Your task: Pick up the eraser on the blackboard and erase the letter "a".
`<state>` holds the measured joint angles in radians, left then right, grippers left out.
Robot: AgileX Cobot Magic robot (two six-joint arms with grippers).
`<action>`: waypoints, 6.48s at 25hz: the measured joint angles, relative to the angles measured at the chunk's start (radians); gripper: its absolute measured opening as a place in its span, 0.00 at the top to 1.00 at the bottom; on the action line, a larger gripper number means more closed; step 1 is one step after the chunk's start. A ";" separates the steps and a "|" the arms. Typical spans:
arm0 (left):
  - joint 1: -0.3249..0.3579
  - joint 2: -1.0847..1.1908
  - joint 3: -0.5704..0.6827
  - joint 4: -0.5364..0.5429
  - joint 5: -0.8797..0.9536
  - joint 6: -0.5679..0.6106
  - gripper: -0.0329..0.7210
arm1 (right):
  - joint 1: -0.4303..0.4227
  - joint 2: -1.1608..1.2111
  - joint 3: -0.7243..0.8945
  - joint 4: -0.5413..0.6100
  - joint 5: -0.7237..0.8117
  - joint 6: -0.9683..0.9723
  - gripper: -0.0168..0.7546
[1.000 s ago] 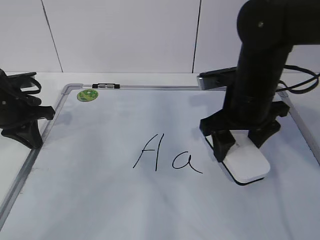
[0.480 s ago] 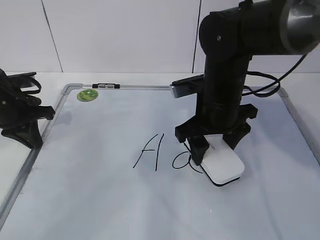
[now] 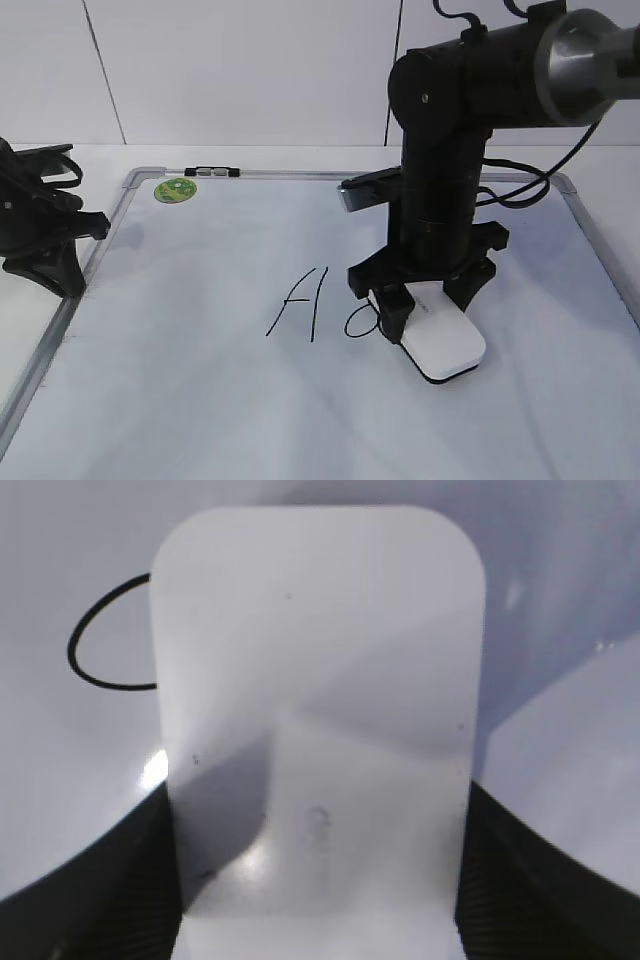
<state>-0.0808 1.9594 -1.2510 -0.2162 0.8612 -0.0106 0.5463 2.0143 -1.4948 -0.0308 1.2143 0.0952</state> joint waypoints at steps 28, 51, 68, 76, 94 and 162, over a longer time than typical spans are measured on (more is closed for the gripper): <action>0.000 0.000 0.000 0.000 -0.002 0.000 0.94 | 0.000 0.031 -0.005 0.000 -0.119 0.006 0.29; 0.000 0.000 0.000 0.000 -0.002 0.000 0.94 | 0.016 0.031 -0.006 0.071 -0.117 -0.028 0.29; 0.000 0.000 0.000 0.000 -0.002 0.000 0.94 | 0.043 0.043 -0.016 0.011 -0.094 0.026 0.29; 0.000 0.000 0.000 -0.003 -0.012 0.002 0.94 | -0.011 0.044 -0.018 0.015 -0.079 0.035 0.29; 0.000 0.000 0.000 -0.006 -0.014 0.004 0.94 | -0.003 0.044 -0.020 -0.013 -0.072 0.037 0.29; 0.000 0.000 0.000 -0.006 -0.015 0.004 0.94 | 0.079 0.044 -0.020 0.031 -0.070 0.060 0.29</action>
<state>-0.0808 1.9594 -1.2510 -0.2219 0.8460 -0.0067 0.6258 2.0585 -1.5148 0.0000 1.1441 0.1557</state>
